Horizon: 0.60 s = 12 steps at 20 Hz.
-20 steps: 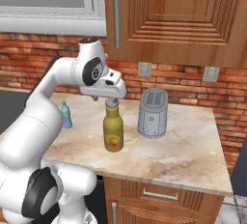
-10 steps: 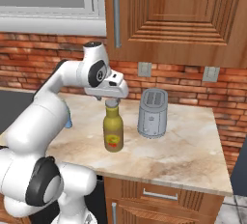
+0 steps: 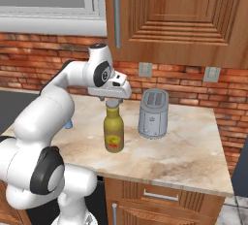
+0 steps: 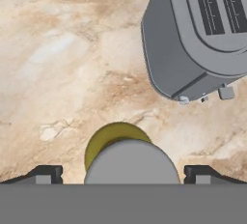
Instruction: Place the drinks on the dining counter in a tight cluster.
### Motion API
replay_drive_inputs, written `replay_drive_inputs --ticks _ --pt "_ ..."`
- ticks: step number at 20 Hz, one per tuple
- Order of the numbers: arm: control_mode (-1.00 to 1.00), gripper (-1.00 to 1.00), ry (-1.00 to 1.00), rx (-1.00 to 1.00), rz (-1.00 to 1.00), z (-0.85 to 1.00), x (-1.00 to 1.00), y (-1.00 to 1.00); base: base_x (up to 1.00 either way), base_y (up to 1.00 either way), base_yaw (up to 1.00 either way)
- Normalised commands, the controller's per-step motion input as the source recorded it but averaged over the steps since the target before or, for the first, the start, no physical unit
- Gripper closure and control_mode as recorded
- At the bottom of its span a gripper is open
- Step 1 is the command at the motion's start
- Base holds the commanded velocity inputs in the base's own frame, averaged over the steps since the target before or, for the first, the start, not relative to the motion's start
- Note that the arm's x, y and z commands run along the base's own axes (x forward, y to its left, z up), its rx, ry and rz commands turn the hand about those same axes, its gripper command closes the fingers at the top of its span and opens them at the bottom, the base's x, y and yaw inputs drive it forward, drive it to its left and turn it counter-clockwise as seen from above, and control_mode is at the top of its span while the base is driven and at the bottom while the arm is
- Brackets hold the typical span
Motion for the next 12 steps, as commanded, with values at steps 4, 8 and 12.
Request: replay_drive_inputs --ticks 4,8,12 --pt "-1.0 -1.0 0.0 0.0 0.0 -0.09 0.0 0.0 0.0 0.0 0.0" --pt "-1.0 -1.0 0.0 0.0 0.0 -0.11 0.0 -0.01 0.0 0.0 0.0" --pt "-1.0 -1.0 0.0 0.03 0.0 -0.13 -0.05 0.0 0.0 0.0 0.0"
